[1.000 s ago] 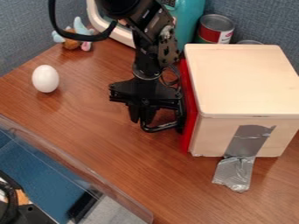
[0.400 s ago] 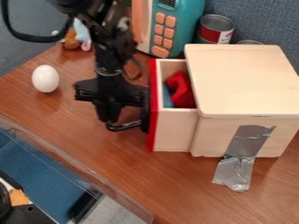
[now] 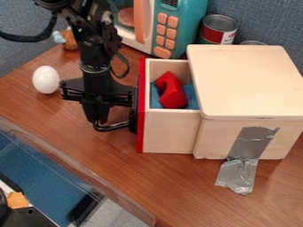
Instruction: Opened the drawer of the cabinet
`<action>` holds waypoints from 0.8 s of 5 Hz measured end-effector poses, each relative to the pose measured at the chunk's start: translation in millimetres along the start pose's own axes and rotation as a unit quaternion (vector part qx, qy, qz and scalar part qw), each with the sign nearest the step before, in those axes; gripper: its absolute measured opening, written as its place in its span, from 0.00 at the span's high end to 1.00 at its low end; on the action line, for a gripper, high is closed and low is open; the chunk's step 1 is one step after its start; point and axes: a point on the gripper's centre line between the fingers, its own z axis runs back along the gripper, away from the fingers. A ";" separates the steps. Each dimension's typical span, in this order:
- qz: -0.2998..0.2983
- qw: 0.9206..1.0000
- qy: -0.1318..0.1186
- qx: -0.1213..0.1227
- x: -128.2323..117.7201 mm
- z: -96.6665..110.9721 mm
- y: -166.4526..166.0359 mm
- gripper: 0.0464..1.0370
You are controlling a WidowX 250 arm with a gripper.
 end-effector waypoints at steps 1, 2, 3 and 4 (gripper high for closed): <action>0.004 1.000 0.000 0.004 -0.9 0.8 5.4 0.91; 0.005 1.000 0.001 0.009 -2.0 1.8 10.3 0.91; 0.008 1.000 -0.002 0.012 -3.3 3.8 11.5 0.91; 0.017 1.000 0.000 0.016 -5.8 3.4 12.8 0.88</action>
